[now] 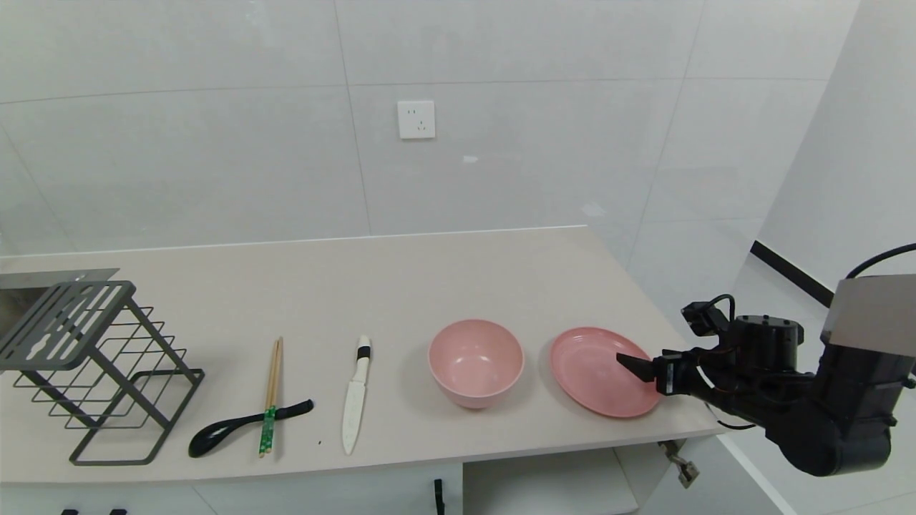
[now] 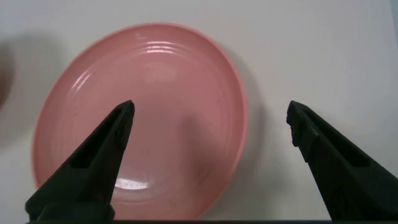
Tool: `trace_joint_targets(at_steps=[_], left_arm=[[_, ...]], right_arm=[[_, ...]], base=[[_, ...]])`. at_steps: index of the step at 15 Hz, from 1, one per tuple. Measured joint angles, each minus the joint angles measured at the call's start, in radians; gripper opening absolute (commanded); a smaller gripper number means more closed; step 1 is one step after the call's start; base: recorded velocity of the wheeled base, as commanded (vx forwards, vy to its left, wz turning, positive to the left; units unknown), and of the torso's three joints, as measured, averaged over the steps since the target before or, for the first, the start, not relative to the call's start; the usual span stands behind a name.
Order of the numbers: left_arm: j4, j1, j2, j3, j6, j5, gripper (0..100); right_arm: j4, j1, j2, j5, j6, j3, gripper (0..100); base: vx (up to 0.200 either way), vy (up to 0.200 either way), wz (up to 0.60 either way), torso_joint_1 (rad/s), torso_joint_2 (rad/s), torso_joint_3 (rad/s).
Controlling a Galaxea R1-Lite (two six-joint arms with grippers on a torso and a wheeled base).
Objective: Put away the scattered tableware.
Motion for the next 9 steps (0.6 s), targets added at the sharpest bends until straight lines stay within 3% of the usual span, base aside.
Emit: trace_joint_targets(at_steps=[9], left_arm=[[0.0, 0.0, 0.0, 0.0, 0.0, 0.0, 100]], right_arm=[[-0.001, 0.051, 0.065, -0.002, -0.005, -0.022, 100]], base=[[0.0, 0.0, 0.0, 0.0, 0.0, 0.0]])
